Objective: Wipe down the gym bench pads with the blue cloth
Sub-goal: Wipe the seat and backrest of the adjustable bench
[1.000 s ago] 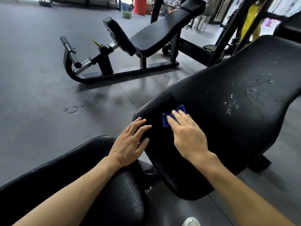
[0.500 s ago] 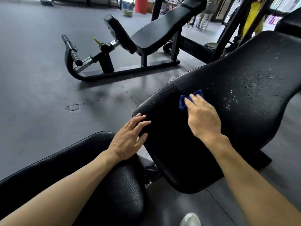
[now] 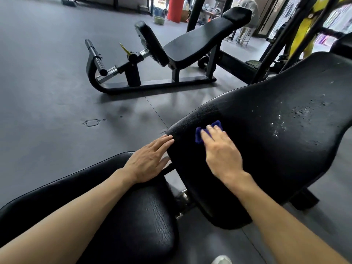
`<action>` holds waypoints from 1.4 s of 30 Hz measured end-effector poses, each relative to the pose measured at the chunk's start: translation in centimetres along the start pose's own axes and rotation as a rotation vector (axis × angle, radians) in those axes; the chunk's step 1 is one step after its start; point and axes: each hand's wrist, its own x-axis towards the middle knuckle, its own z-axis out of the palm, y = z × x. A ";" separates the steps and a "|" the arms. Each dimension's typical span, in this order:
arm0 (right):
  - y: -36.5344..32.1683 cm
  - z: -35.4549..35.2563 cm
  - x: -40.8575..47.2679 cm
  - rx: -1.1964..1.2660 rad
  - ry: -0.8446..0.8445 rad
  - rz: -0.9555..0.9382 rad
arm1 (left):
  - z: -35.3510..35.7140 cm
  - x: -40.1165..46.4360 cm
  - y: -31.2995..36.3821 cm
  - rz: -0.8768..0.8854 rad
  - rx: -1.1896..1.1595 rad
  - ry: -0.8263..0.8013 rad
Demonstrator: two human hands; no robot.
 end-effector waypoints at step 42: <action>-5.4 2.0 2.6 0.136 -0.198 -0.328 | -0.6 -0.4 0.2 -0.203 -0.003 0.000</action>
